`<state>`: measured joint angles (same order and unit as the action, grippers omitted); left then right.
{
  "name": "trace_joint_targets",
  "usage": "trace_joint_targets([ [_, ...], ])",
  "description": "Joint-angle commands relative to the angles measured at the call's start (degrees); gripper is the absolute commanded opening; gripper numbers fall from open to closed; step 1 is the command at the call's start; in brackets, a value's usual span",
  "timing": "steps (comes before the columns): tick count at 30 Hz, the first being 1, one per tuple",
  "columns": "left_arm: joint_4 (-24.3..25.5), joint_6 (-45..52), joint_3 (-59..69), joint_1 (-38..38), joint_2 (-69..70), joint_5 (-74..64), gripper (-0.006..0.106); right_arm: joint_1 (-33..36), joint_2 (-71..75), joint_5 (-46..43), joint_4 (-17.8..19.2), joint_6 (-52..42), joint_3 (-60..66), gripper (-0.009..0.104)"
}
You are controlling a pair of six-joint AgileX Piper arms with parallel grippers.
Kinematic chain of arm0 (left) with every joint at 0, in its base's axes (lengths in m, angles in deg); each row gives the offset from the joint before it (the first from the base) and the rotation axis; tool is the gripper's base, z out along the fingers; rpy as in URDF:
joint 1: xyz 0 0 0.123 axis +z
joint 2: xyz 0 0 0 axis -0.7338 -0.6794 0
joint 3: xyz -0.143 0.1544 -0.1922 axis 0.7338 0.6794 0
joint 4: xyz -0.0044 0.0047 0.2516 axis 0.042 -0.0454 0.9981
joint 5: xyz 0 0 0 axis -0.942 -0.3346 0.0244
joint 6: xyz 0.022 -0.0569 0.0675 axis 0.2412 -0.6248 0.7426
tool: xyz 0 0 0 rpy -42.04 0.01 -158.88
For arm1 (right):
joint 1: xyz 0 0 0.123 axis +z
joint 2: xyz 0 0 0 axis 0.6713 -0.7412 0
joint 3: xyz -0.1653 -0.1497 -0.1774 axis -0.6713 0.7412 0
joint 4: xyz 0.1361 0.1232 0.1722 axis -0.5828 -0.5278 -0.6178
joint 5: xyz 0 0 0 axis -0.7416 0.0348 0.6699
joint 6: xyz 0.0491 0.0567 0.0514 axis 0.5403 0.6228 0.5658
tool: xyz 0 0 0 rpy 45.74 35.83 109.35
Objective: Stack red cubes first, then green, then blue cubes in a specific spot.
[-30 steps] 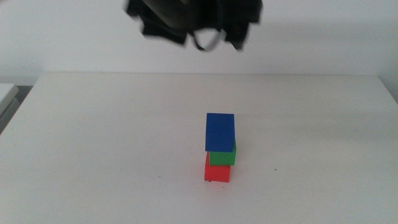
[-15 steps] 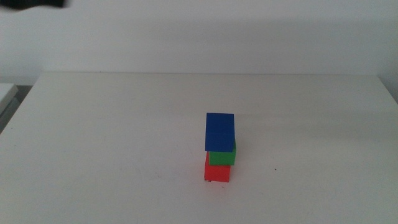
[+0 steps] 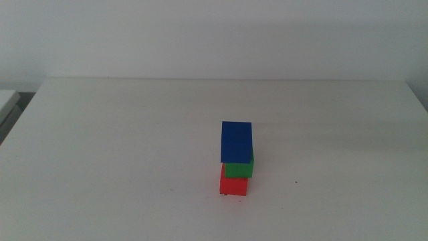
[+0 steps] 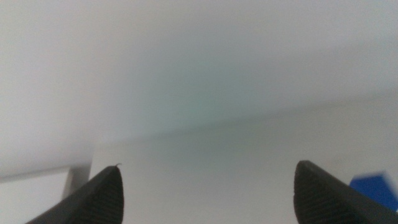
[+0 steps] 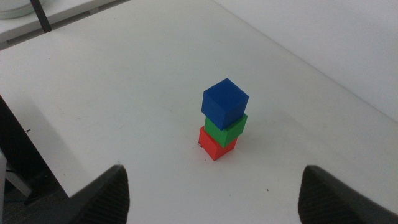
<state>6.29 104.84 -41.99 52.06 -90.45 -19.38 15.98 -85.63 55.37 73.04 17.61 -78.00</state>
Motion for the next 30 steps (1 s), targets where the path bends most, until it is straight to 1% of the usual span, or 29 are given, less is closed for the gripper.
trace_joint_targets([
  [1,-1.0,-3.1,0.1,-1.9,1.8,2.6,0.094,0.1,0.2,-0.4,0.2,-0.1,0.3,0.088],
  [2,-1.3,-4.9,0.1,-3.2,2.1,2.9,0.094,0.1,0.2,-0.4,0.2,-0.1,0.3,0.088],
  [5,-1.5,-5.4,0.3,-6.6,2.4,3.3,0.094,0.1,0.2,-0.4,0.2,-0.1,0.3,0.088],
  [7,-0.4,-5.4,0.5,-8.2,2.4,4.3,0.094,0.1,0.2,-0.4,0.2,-0.1,0.3,0.088],
  [11,4.0,-6.3,0.6,-10.0,3.2,6.8,0.094,0.1,0.2,-0.4,0.2,-0.1,0.3,0.088],
  [14,8.9,-10.9,0.6,-11.3,3.8,7.2,0.094,0.1,0.2,-0.4,0.2,-0.1,0.3,0.088],
  [16,12.4,-11.5,0.6,-11.9,4.0,7.1,0.094,0.1,0.2,-0.4,0.2,-0.1,0.3,0.088],
  [17,13.1,-12.1,0.6,-12.1,4.1,7.1,0.094,0.1,0.2,-0.4,0.2,-0.1,0.3,0.088],
  [21,13.3,-15.9,0.6,-12.2,4.2,7.3,0.094,0.1,0.2,-0.4,0.2,-0.1,0.3,0.088],
  [30,13.1,-15.7,0.6,-12.2,4.2,7.8,0.094,0.1,0.2,-0.4,0.2,-0.1,0.3,0.088],
])
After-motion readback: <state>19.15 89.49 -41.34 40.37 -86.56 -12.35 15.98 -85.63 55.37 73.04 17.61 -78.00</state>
